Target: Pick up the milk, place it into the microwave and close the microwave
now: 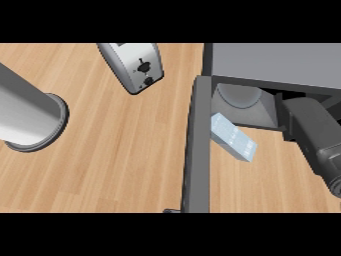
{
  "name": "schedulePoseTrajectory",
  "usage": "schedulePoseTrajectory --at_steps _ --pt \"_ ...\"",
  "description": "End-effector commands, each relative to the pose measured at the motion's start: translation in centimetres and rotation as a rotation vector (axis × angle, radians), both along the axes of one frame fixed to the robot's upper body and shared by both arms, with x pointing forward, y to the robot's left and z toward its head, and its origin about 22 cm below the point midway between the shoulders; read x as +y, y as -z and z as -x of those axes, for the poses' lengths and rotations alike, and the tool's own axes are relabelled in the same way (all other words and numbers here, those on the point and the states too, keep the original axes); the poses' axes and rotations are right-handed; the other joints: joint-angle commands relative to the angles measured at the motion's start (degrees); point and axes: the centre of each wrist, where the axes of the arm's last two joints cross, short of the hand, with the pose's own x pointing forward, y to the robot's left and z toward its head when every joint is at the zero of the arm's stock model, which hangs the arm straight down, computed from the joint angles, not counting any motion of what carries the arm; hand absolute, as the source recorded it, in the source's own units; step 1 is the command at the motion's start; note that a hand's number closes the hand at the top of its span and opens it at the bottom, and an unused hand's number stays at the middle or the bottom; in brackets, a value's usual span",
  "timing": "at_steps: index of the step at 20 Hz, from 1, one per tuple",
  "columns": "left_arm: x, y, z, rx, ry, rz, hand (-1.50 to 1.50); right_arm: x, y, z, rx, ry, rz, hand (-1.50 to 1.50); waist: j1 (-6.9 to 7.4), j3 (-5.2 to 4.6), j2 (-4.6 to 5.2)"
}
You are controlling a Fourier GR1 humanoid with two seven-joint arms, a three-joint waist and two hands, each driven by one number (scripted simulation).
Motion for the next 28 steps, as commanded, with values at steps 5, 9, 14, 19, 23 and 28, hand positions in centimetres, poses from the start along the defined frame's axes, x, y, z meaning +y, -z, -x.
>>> schedulePoseTrajectory --at_steps 5,9,14,19,23,28 --pt "0.2 -0.2 -1.0 -0.005 0.010 -0.004 -1.50 -3.1 -2.4 -0.5 -0.039 0.065 0.056 1.50 1.36 0.35 1.67" --pt "0.0 -0.7 -1.5 -0.011 0.026 -0.016 -1.50 -3.4 -2.9 -0.6 -0.055 0.073 0.062 1.50 1.58 0.41 1.83" --pt "0.1 -0.3 -1.6 -0.001 0.021 -0.018 -1.50 -3.3 -2.4 -0.4 -0.054 0.092 0.045 1.50 2.44 0.37 2.04" --pt "0.5 -0.6 -1.6 -0.009 0.005 -0.052 -1.50 -4.1 -3.0 -0.5 -0.072 0.106 0.043 1.50 3.18 0.37 2.44" --pt "0.2 -0.6 -2.3 -0.006 0.017 -0.061 -1.50 -4.2 -3.3 -0.6 -0.076 0.100 0.044 1.50 2.80 0.48 3.14" --pt "0.4 -1.2 -2.4 -0.018 0.024 -0.099 -1.50 -6.9 -2.9 0.5 -0.025 0.274 0.262 1.50 3.95 -0.15 3.29"
